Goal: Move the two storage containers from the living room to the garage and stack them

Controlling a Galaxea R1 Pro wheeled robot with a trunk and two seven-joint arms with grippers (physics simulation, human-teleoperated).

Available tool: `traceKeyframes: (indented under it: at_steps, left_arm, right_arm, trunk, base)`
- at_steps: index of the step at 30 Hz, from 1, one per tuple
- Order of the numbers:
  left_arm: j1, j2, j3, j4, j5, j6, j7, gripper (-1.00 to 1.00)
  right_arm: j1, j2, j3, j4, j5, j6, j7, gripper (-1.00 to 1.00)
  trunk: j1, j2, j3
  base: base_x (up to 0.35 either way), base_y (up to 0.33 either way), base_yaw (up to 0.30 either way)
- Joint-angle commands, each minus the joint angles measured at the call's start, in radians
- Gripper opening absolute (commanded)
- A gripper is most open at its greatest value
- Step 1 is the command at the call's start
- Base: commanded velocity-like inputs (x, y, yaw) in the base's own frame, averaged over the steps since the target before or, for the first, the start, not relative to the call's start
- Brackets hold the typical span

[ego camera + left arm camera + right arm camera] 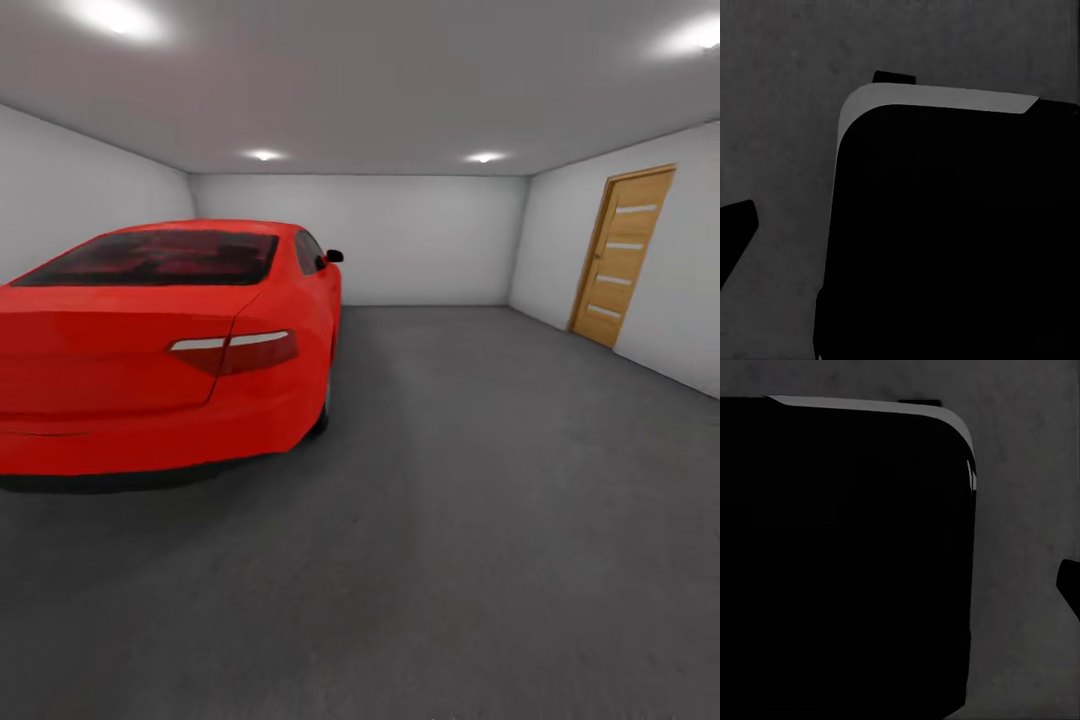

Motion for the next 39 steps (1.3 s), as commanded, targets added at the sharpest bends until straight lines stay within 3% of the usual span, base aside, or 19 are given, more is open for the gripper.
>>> traceKeyframes:
  at_steps: [1,39]
  left_arm:
    - [0.000,0.000,0.000,0.000,0.007,-0.003,0.001,1.00]
    - [0.000,0.000,0.000,0.002,0.006,-0.003,0.001,1.00]
  right_arm:
    - [0.000,0.000,0.000,0.000,0.000,-0.003,0.000,1.00]
    - [0.000,0.000,0.000,0.002,-0.002,-0.003,0.000,1.00]
  trunk:
    - [0.000,0.000,-0.001]
    - [0.000,0.000,-0.001]
  base:
    - [0.000,0.000,-0.242]
    - [0.000,0.000,-0.226]
